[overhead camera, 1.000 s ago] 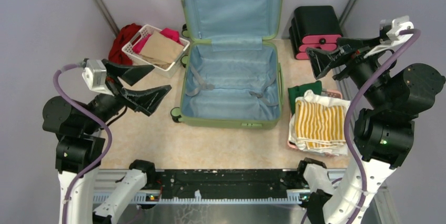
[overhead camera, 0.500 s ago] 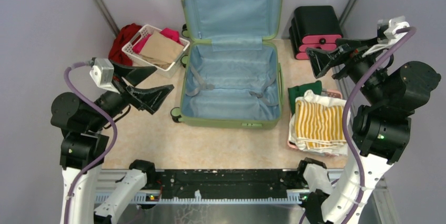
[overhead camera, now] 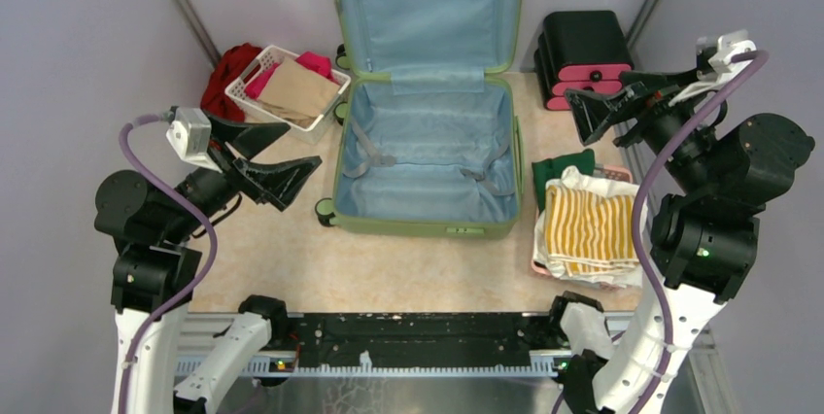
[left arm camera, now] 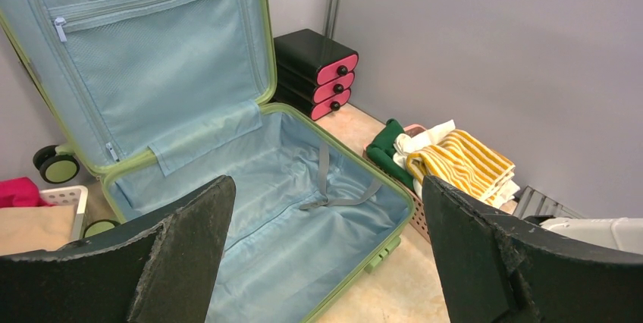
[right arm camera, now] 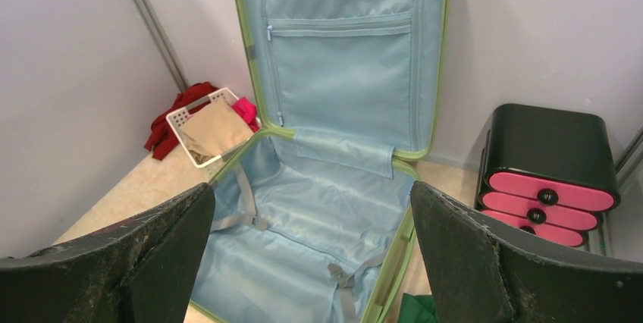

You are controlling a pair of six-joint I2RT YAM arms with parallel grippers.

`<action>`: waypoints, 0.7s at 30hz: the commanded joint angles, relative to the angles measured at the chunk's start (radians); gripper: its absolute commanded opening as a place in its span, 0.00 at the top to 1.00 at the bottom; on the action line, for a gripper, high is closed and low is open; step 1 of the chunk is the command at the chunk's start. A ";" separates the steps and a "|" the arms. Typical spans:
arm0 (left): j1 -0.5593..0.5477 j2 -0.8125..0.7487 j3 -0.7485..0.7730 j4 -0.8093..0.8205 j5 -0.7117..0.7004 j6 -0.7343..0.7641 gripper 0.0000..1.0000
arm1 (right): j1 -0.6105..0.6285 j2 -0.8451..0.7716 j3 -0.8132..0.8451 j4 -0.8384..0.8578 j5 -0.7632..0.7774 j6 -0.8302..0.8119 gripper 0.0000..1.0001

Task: Open, take out, and arrange the luggage

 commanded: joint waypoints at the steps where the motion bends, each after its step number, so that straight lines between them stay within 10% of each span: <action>1: 0.003 0.001 -0.006 0.013 -0.011 0.009 0.01 | -0.009 -0.010 -0.002 0.050 -0.014 -0.007 0.01; 21: 0.003 -0.012 -0.017 -0.004 -0.035 0.029 0.01 | -0.008 -0.023 -0.024 0.062 -0.021 -0.006 0.01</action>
